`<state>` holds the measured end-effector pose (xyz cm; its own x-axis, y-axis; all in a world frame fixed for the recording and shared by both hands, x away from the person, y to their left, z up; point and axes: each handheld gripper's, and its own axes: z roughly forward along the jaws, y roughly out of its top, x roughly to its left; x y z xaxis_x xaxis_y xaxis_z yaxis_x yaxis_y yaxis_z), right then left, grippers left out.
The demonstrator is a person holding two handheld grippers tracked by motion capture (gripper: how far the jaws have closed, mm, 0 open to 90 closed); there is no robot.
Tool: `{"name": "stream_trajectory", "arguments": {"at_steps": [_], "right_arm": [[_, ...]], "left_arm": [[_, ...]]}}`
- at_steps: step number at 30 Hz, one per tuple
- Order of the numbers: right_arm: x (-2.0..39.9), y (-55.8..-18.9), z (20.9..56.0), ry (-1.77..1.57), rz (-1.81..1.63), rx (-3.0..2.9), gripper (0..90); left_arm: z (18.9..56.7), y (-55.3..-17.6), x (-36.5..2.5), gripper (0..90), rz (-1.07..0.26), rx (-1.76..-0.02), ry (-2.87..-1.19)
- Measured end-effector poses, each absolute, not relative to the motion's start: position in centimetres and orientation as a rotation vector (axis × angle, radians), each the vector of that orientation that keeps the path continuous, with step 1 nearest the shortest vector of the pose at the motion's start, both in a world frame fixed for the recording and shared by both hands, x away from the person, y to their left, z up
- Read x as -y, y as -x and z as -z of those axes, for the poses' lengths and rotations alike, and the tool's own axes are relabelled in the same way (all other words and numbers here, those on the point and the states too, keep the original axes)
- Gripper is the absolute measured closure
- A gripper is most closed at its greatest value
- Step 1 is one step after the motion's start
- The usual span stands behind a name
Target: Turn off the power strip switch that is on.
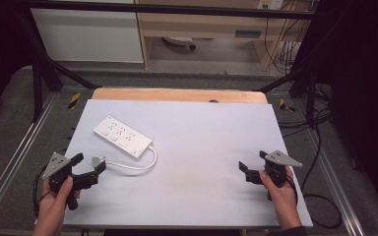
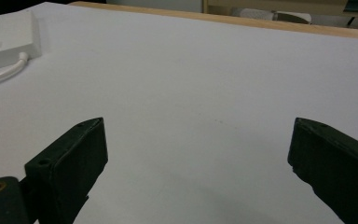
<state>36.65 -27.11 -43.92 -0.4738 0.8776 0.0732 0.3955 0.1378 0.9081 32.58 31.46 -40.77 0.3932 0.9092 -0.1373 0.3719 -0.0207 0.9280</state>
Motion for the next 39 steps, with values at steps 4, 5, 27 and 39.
{"name": "stream_trajectory", "arguments": {"at_steps": [4, 5, 27, 39], "right_arm": [[26.9, -36.5, 43.9, -1.205, -1.289, -1.954, 4.0], [26.9, -36.5, 43.9, -1.203, -1.291, -1.953, 3.9], [26.9, -36.3, 43.8, -1.196, -1.280, -1.946, 4.5], [26.7, -36.2, 43.7, -1.185, -1.259, -1.947, 4.4]], "left_arm": [[40.7, -32.5, -31.4, 6.9, -0.648, -1.159, -1.592], [40.7, -32.5, -31.3, 6.9, -0.648, -1.155, -1.595], [40.1, -32.0, -30.9, 6.7, -0.637, -1.102, -1.581], [39.2, -31.8, -29.9, 6.3, -0.613, -1.055, -1.609]]}}
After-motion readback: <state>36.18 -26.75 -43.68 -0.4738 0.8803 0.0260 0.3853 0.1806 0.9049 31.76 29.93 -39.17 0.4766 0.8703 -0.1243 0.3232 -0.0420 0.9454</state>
